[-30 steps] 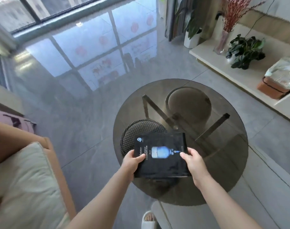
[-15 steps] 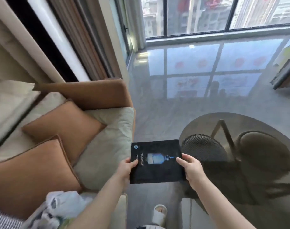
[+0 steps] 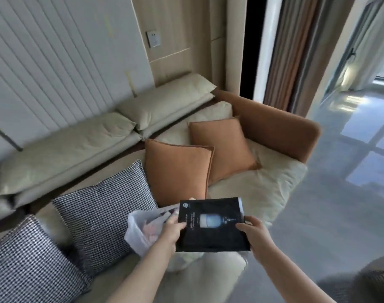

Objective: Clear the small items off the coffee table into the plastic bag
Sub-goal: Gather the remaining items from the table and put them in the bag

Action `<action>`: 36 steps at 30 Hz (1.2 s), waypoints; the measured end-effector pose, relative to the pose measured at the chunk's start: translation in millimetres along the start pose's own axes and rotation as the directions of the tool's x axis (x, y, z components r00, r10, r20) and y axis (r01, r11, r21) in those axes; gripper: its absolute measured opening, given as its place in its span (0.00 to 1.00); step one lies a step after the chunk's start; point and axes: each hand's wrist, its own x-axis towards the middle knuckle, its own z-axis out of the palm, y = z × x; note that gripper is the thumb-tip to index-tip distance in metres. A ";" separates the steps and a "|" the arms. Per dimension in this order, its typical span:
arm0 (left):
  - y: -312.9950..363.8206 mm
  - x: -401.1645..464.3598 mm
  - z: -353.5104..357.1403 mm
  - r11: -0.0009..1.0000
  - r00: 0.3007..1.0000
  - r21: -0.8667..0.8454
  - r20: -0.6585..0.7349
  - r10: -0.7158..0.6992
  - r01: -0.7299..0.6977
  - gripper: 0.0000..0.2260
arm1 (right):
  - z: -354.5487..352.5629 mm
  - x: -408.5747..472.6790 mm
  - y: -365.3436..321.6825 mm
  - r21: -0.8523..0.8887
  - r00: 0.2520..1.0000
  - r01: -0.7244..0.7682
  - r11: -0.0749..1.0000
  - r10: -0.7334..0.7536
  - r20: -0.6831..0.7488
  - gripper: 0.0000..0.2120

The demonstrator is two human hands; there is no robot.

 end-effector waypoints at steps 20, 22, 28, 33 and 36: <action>-22.3 119.8 -110.9 0.877 0.952 0.409 -0.266 -0.149 0.252 0.13 | 163.4 69.8 16.6 -0.726 0.992 -0.055 0.686 -0.044 -0.116 0.13; -27.8 122.1 -122.4 0.857 0.924 0.404 -0.336 -0.185 0.319 0.09 | 175.5 76.8 20.9 -0.763 0.998 -0.050 0.645 -0.005 -0.069 0.14; -32.7 148.7 -136.3 0.846 0.877 0.314 -0.368 -0.310 0.431 0.20 | 201.2 102.8 29.8 -0.900 0.990 -0.061 0.431 0.141 0.000 0.13; -33.1 161.7 -128.9 0.846 0.853 0.285 -0.415 -0.315 0.451 0.17 | 204.0 132.3 31.2 -0.932 0.971 -0.097 0.349 0.240 -0.011 0.06; -34.6 173.6 -117.8 0.841 0.862 0.295 -0.383 -0.331 0.454 0.18 | 201.2 148.6 25.9 -0.921 0.972 -0.133 0.365 0.228 -0.050 0.12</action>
